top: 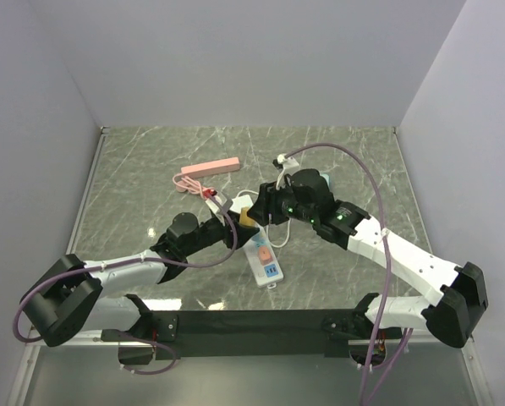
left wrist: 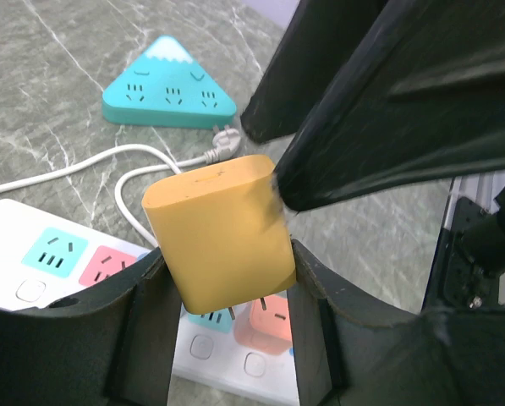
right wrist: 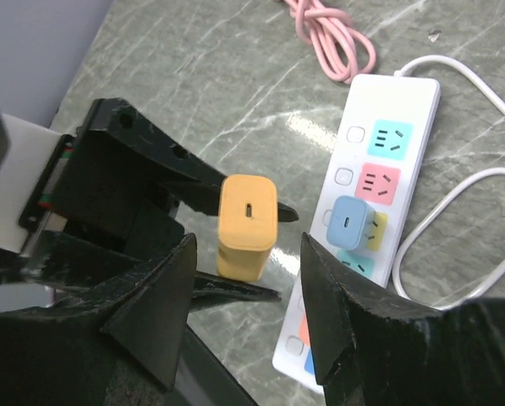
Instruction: Insert the plug
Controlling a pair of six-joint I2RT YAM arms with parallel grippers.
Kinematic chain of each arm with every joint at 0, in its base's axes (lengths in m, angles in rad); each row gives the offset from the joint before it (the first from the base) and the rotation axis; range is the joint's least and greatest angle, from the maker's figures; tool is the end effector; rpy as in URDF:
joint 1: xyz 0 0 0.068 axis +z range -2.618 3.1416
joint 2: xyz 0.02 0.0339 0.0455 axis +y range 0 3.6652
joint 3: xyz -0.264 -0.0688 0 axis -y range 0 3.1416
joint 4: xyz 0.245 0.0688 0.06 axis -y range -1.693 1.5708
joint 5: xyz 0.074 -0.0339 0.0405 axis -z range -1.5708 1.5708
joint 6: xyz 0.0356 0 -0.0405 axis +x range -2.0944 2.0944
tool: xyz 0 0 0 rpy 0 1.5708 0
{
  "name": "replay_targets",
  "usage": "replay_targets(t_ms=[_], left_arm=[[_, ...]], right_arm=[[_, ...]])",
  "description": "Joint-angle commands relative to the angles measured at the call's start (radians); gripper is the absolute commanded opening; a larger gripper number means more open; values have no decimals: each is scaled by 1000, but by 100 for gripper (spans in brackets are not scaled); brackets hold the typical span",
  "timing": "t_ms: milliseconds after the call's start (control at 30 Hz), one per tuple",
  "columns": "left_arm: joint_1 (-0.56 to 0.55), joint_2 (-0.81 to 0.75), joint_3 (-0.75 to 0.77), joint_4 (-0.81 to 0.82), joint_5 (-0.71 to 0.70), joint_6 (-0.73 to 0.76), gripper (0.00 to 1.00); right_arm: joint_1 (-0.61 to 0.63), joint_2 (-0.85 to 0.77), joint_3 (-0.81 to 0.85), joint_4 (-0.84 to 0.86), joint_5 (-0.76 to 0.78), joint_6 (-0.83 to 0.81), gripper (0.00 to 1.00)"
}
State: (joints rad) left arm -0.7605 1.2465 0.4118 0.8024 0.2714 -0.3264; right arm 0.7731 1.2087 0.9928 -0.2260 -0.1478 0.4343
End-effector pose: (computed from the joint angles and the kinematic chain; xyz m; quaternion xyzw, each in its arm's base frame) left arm 0.1768 -0.1814 0.2190 0.2452 0.6749 -0.4396 0.5396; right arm 0.1949 0.1975 0.3198 -0.1810 0.8239 0.3542 0.4038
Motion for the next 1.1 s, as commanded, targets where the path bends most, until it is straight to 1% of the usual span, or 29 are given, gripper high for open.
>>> replay_targets(t_ms=[0,100,133,267,500,767,867,900,1067], left_arm=[[3,-27,15,-2,58,78,1],[-5,-30,7,-3,69,101,1],[-5,-30,7,-11,68,105,1],[-11,-39,-1,-8,83,122,1],[-42,-55,-1,-29,86,168,1],[-66,-44,9,-55,51,201,1],[-69,-41,12,-65,45,205,1],[-71,-39,13,-65,43,207,1],[-76,-35,16,-60,31,207,1]], right_arm=[[3,0,91,-84,-35,-52,59],[-6,38,136,-156,-85,-74,59],[-8,55,139,-167,-120,-77,59],[-15,84,147,-197,-153,-92,59],[-21,143,175,-234,-173,-127,59],[-41,140,188,-233,-165,-141,56],[-52,126,184,-234,-174,-146,52],[-57,121,182,-233,-185,-144,47],[-60,130,172,-237,-234,-149,38]])
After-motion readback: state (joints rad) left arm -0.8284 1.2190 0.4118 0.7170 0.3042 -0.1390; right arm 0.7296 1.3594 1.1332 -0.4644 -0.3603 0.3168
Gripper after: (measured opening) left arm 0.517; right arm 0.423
